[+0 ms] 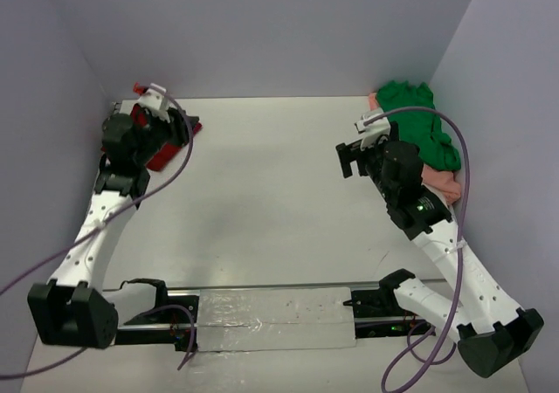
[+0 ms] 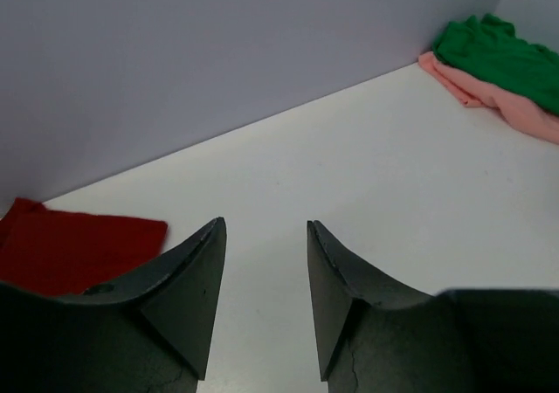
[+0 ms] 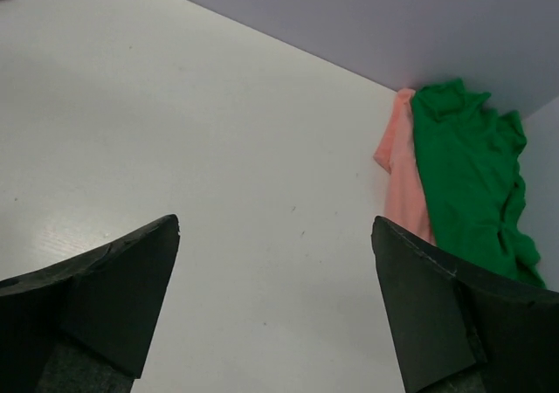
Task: Fold and stack the t-shirts
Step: Put the neatly folded tshirt into the corner of the board with the left arm
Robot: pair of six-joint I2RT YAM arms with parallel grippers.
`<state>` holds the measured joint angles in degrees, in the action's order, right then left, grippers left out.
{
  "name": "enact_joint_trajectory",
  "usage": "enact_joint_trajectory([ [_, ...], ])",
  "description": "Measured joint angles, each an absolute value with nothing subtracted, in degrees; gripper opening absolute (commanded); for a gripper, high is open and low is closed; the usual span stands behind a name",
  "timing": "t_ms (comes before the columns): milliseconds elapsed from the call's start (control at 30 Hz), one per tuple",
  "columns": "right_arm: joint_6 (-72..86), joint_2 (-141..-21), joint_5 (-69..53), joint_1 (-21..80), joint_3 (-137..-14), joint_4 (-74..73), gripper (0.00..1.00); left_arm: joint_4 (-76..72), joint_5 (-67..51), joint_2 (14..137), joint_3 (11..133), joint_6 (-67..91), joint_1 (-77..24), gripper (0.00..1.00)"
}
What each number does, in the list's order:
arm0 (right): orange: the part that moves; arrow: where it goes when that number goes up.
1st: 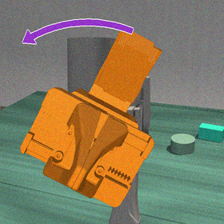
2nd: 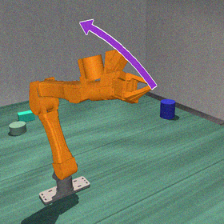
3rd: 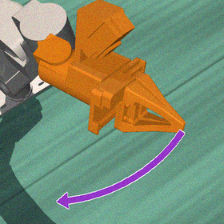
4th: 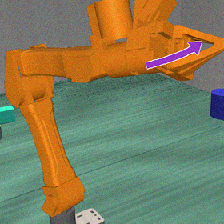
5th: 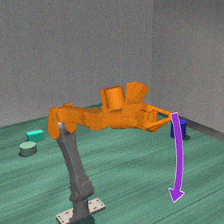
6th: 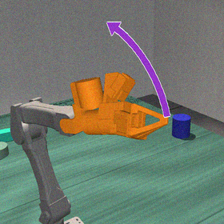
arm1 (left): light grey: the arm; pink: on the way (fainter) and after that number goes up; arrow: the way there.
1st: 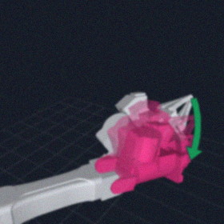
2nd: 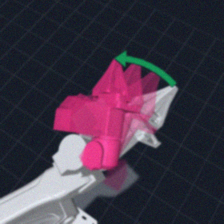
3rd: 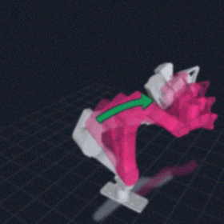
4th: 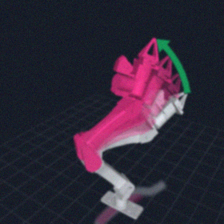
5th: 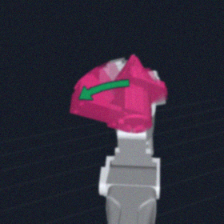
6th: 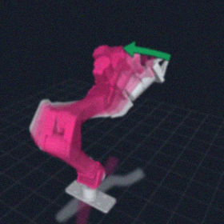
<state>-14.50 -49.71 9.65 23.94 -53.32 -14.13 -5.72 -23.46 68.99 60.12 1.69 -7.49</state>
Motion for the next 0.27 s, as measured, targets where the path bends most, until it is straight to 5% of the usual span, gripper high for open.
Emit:
enact_joint_trajectory([
  [267,-14.66,-54.48,8.97,23.44,-51.29,-12.49,1.0,-9.32,-18.94,61.82,39.42,-1.83,-3.53,0.62],
])
